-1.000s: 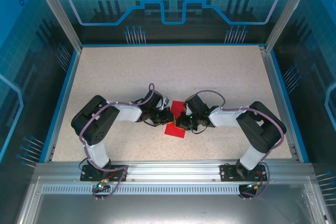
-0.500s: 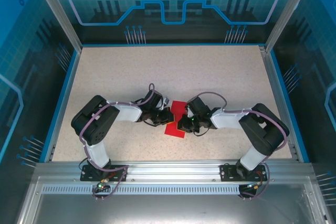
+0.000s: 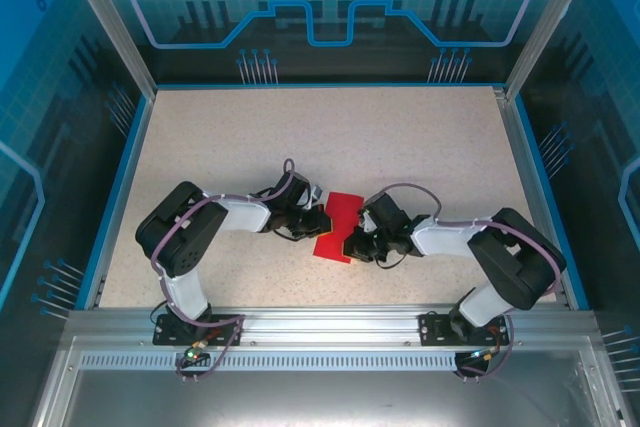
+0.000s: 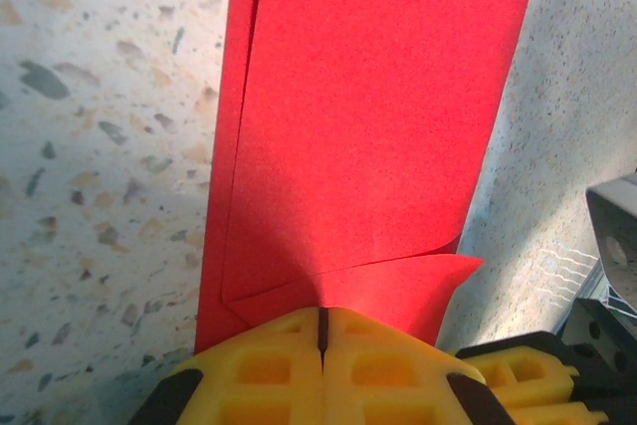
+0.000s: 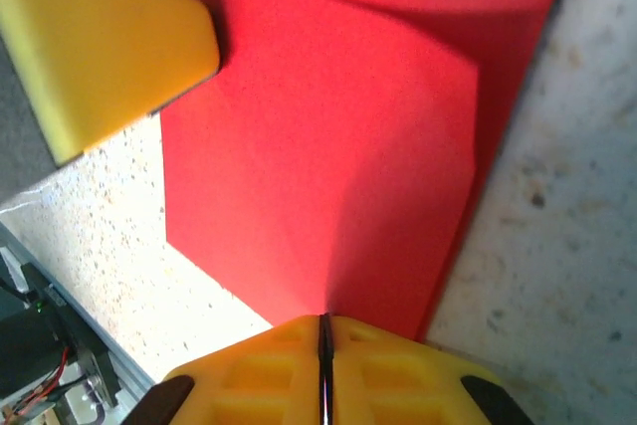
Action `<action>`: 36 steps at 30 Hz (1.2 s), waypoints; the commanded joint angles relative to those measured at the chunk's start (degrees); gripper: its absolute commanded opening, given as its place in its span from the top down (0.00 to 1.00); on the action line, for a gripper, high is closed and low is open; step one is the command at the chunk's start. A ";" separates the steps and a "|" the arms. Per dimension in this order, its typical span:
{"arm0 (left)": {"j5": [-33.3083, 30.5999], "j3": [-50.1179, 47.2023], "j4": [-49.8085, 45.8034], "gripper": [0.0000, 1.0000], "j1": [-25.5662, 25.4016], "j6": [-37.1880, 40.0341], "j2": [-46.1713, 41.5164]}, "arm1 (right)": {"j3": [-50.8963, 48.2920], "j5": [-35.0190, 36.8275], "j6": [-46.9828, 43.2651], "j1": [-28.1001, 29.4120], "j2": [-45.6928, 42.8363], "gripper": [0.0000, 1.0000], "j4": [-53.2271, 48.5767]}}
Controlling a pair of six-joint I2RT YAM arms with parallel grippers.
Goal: Fold a paper plane with a square sheet of paper (pick it up from the middle)
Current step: Fold the triangle a second time at the center of the table.
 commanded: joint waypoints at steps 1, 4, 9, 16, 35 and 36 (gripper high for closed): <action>-2.53 -0.89 -3.50 0.96 -0.23 0.48 1.95 | -1.44 -1.90 -1.00 0.80 -0.92 0.90 -2.34; -2.53 -0.80 -3.57 0.96 -0.24 0.53 1.89 | -2.80 -1.90 -0.80 0.76 0.92 0.90 -2.01; -2.58 -0.63 -3.91 0.96 -0.19 0.62 1.83 | -4.41 -2.27 -0.05 0.95 0.24 0.91 -0.68; -2.58 -0.62 -3.77 0.95 -0.27 0.46 1.93 | -7.39 -3.61 0.16 1.02 -2.75 0.90 1.48; -1.24 -0.09 -3.50 0.94 -0.36 -0.07 -0.46 | -3.28 3.19 -2.65 -7.23 -12.48 0.69 -6.14; -1.25 0.11 -3.50 0.94 -0.35 -0.18 -0.71 | -2.45 3.02 -2.69 -7.46 -11.66 0.67 -5.83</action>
